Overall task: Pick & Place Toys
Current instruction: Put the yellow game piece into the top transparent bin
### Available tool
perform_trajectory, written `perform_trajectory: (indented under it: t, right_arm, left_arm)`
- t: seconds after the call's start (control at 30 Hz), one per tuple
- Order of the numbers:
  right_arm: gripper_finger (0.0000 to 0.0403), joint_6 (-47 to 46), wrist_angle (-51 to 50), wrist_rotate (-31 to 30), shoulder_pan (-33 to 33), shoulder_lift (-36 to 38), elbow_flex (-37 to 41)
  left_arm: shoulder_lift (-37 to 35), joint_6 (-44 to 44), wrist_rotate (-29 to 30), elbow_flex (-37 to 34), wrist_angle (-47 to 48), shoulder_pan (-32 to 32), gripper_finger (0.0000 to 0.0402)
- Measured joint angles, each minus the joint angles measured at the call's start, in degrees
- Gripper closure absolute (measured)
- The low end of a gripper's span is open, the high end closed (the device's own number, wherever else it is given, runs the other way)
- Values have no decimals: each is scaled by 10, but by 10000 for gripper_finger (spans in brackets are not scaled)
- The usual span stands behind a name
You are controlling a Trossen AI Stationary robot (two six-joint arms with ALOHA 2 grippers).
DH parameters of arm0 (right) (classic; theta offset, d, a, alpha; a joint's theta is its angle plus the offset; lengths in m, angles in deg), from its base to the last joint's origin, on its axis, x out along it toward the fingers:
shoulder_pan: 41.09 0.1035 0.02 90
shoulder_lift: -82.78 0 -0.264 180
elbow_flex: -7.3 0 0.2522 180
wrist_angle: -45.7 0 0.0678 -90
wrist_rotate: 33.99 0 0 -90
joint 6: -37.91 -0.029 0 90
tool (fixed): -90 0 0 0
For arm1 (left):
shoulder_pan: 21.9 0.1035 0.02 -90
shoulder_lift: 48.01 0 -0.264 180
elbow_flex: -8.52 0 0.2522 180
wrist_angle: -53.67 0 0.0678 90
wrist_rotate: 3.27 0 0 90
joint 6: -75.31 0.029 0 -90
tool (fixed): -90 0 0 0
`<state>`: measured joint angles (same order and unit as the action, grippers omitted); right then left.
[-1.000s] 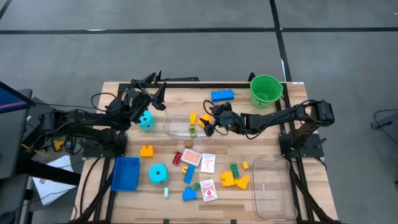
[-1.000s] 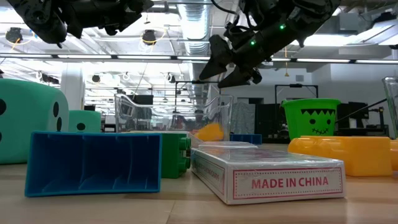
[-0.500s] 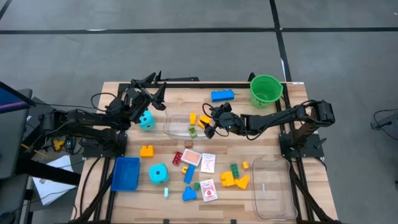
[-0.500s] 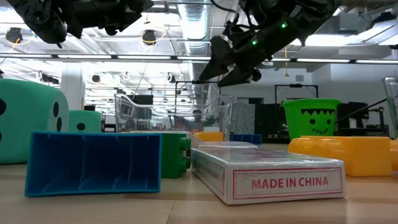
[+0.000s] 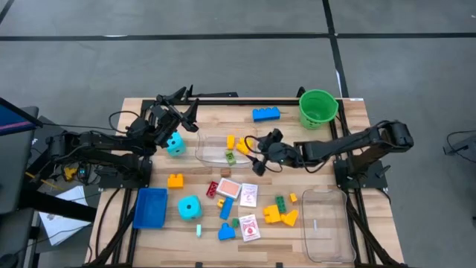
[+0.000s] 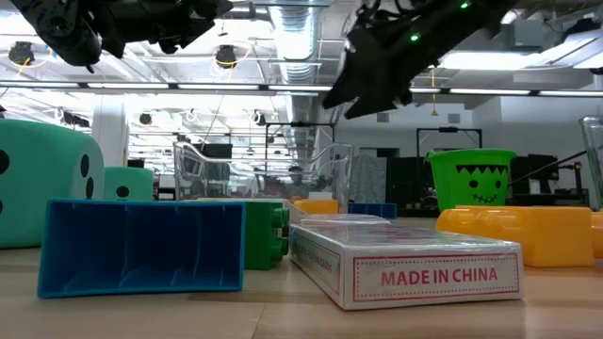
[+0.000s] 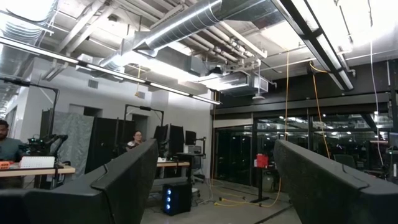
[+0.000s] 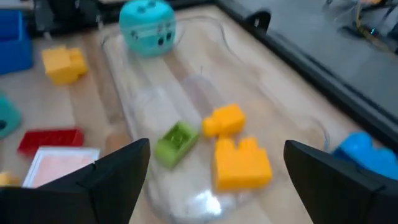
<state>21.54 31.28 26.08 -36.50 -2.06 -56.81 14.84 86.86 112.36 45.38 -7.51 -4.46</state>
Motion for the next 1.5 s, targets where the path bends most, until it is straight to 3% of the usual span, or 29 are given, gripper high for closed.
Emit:
perform_trajectory:
  t: [0.1,0.23,0.47,0.63,0.73,1.0,1.23,1.5]
  right_arm:
    - [41,-54,-69,2,11,31,0]
    - [44,-157,-160,61,9,75,0]
    - [56,-318,-288,331,-53,120,-1]
    - [74,-319,-459,432,-103,80,-51]
    - [85,-289,-549,440,-117,36,-109]
    - [90,-239,-671,448,-94,-90,-234]
    - [90,-239,-703,468,-48,-164,-244]
    - [90,-277,-700,456,-8,-177,-244]
  left_arm:
    - [0,0,0,0,0,0,86]
    - [0,0,0,0,0,0,86]
    - [0,-15,-2,0,-12,0,86]
    - [0,-30,-18,0,-22,0,86]
    - [0,-32,-20,0,-25,0,86]
    - [0,-30,-20,0,-24,0,86]
    - [0,-11,-20,0,-20,0,86]
    - [0,-14,-20,1,-19,0,86]
